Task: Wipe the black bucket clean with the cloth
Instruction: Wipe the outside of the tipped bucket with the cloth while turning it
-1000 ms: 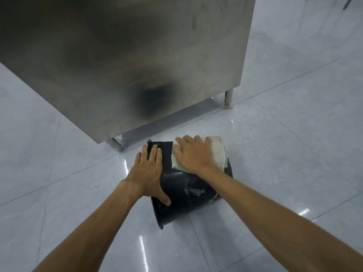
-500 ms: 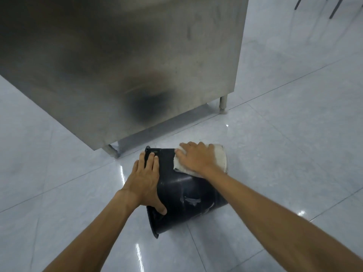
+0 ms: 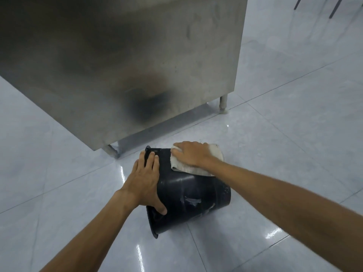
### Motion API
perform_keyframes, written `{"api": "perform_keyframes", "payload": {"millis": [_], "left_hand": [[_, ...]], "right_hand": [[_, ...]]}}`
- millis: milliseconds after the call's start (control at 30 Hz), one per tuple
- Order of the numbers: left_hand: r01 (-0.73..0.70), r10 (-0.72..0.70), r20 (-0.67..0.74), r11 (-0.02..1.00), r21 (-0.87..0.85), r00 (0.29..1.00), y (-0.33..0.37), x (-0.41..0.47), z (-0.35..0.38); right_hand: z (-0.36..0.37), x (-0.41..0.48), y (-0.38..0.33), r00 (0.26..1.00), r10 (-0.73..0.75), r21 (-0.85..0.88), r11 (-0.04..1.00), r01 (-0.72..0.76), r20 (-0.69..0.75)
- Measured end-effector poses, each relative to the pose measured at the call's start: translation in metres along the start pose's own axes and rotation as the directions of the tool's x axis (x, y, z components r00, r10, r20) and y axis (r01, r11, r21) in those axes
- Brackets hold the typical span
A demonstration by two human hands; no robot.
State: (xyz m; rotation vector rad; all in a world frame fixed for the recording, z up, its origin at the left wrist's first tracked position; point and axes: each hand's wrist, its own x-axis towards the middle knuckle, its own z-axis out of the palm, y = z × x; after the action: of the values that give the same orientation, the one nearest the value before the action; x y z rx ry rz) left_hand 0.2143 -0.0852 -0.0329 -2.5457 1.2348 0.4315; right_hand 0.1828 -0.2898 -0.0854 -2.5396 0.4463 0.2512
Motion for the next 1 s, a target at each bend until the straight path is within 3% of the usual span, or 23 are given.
{"api": "perform_keyframes", "payload": {"millis": [67, 233, 367, 567, 700, 767, 867, 933, 1000], "left_hand": [[0.009, -0.009, -0.01, 1.0, -0.004, 1.0, 0.0, 0.001, 0.002], [0.029, -0.03, -0.013, 1.0, -0.011, 0.999, -0.001, -0.001, 0.011], [0.011, -0.011, -0.004, 1.0, 0.003, 1.0, -0.004, 0.004, 0.006], [0.018, -0.017, 0.031, 1.0, -0.009, 0.999, -0.007, 0.012, 0.001], [-0.018, 0.017, -0.017, 0.999, -0.033, 1.0, -0.007, 0.01, 0.004], [-0.04, 0.039, -0.069, 0.999, -0.018, 0.997, -0.007, 0.009, 0.007], [-0.001, -0.003, -0.055, 0.998, -0.067, 0.998, -0.002, 0.005, 0.012], [0.035, -0.038, -0.042, 0.997, -0.065, 0.998, 0.0, 0.006, 0.012], [0.039, -0.039, -0.027, 0.999, -0.021, 0.999, 0.0, 0.01, 0.008]], "right_hand": [[-0.003, 0.007, 0.006, 0.999, -0.003, -0.005, 1.0, 0.003, 0.046], [0.016, -0.015, 0.002, 0.979, -0.13, -0.203, 0.974, 0.097, -0.156], [0.046, -0.061, 0.002, 0.908, -0.236, -0.283, 0.949, 0.139, -0.345], [0.135, -0.15, 0.023, 0.823, -0.436, -0.331, 0.886, 0.324, -0.363], [0.099, -0.114, 0.007, 0.834, -0.335, -0.258, 0.936, 0.24, -0.439], [0.07, -0.078, -0.009, 0.891, -0.242, -0.235, 0.959, 0.159, -0.385], [0.025, -0.027, -0.022, 0.972, -0.142, -0.17, 0.979, 0.11, -0.189], [0.013, -0.007, -0.026, 0.987, -0.128, -0.148, 0.983, 0.113, -0.096], [0.019, -0.016, -0.024, 0.973, -0.152, -0.204, 0.972, 0.115, -0.176]]}}
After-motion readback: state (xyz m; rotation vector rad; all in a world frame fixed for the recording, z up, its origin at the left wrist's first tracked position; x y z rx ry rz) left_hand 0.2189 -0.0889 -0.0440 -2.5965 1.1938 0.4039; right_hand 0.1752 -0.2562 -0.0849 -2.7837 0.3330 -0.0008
